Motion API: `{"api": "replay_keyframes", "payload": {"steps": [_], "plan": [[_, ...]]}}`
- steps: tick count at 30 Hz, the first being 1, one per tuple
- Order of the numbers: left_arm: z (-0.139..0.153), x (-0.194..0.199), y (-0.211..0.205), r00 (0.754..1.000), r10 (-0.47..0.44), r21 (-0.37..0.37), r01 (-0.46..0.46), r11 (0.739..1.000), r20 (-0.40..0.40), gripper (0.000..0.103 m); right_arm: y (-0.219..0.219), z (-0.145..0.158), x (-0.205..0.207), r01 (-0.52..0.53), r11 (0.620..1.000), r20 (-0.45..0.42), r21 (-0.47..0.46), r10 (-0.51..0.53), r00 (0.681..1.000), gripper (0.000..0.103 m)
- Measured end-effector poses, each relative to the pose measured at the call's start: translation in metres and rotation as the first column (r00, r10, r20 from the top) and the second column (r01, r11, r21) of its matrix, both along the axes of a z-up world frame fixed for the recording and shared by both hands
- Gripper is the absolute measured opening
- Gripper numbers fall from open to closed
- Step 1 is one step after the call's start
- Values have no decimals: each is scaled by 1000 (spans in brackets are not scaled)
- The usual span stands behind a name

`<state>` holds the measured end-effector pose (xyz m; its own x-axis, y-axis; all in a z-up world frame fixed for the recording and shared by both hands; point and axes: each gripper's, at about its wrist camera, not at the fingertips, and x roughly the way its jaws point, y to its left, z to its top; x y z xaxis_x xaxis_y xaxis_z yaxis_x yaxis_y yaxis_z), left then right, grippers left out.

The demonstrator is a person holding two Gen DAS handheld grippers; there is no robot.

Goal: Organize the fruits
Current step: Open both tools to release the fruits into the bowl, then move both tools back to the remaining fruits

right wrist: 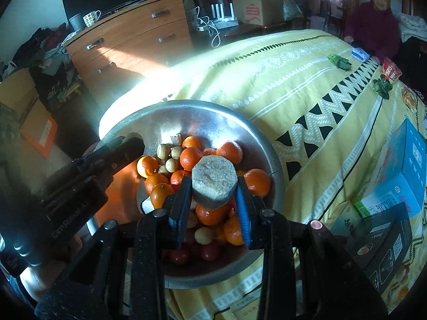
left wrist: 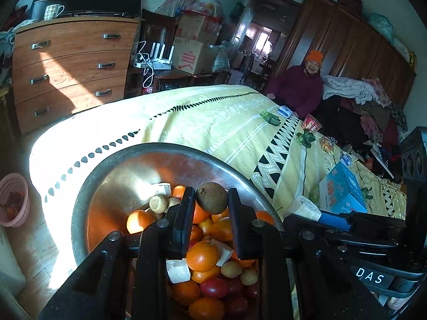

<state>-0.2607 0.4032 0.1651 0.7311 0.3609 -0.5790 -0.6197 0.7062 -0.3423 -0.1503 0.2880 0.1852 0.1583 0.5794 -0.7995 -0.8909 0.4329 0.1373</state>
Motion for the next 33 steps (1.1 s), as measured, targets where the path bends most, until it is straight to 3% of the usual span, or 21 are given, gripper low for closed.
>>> {"api": "replay_keyframes", "payload": {"steps": [22,24,26,28,33], "plan": [[-9,8,6,999,-9,-25,8,1000,-33,24,3,-4,9,39,999,-42,-3,-39,998,35],[-11,9,5,999,0,-31,-1,1000,-44,35,2,-3,9,45,999,-29,-6,-45,999,37],[-9,6,3,999,30,-23,-31,999,-45,65,-1,2,7,49,999,-3,3,-49,999,53],[-5,3,0,997,64,-6,-64,998,-36,71,-9,13,3,54,998,36,32,-55,998,57],[7,0,-13,998,64,13,-63,998,-26,72,-48,53,-15,34,987,125,157,-54,991,58]]}}
